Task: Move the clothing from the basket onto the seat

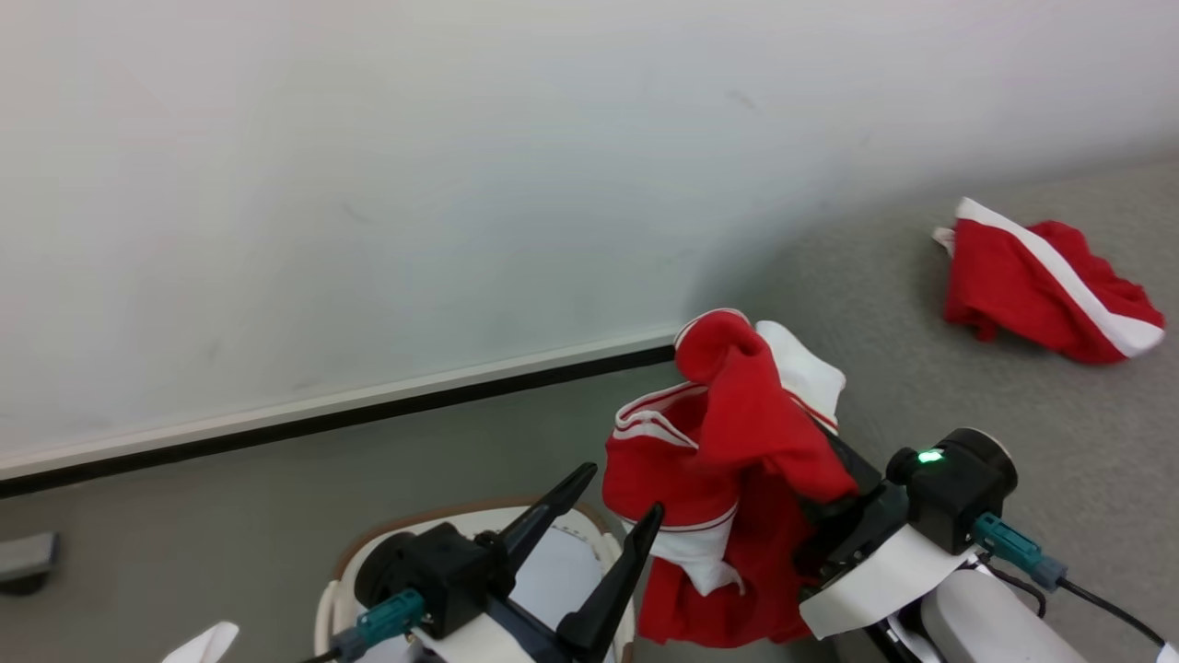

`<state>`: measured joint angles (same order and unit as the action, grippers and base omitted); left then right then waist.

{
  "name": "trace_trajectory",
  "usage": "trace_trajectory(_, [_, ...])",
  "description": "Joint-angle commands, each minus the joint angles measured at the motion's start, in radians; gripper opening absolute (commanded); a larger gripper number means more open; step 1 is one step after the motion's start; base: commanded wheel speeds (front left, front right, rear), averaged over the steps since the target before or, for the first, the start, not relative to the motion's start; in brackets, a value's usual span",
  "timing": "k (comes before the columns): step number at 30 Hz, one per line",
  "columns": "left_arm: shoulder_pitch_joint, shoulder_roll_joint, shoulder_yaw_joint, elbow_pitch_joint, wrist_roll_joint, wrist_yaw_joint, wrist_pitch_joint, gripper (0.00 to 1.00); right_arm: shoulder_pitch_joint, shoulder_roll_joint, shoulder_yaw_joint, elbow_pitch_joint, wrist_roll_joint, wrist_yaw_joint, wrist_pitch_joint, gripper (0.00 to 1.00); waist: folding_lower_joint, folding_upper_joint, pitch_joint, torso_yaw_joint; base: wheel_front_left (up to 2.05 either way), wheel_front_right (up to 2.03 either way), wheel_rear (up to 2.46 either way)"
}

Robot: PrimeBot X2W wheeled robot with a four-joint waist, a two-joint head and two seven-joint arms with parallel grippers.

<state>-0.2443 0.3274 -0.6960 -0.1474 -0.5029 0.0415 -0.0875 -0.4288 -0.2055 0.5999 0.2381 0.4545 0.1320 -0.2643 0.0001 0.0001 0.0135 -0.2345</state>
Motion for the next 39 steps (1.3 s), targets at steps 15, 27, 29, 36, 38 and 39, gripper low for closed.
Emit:
trace_trajectory(15, [-0.039,-0.004,-0.005,0.032,0.012,-0.012,-0.025,1.00,0.049,-0.018,-0.120,-0.078,-0.055,-0.003,0.000,0.00,-0.0001,-0.0001,0.088,-0.184,0.00,0.00,0.00])
trace_trajectory(27, [-0.167,0.036,0.008,0.003,0.043,-0.056,0.005,1.00,-0.090,0.044,-0.453,-0.147,-0.187,-0.003,0.003,0.00,-0.0001,-0.0001,0.405,-0.099,0.00,0.00,0.00])
trace_trajectory(29, [-0.204,0.049,0.014,-0.004,0.053,-0.069,0.008,1.00,-0.173,0.050,-0.534,-0.154,-0.201,-0.003,0.017,0.00,-0.0001,-0.0001,0.474,-0.075,0.00,0.00,0.00])
trace_trajectory(36, [-0.315,0.071,0.055,-0.010,0.084,-0.095,-0.038,1.00,-0.491,-0.046,-0.832,-0.133,-0.314,-0.003,0.121,0.00,-0.0001,-0.0001,0.645,0.002,0.00,0.00,0.00])
trace_trajectory(38, [-0.334,0.071,0.062,-0.005,0.088,-0.103,-0.055,1.00,-0.584,-0.081,-0.930,-0.110,-0.345,-0.003,0.151,0.00,-0.0001,-0.0001,0.672,0.025,0.00,0.00,0.00])
trace_trajectory(39, [-0.344,0.071,0.063,-0.006,0.091,-0.103,-0.064,1.00,-0.628,-0.109,-0.978,-0.096,-0.371,-0.003,0.171,0.00,-0.0001,-0.0001,0.685,0.038,0.00,0.00,0.00])
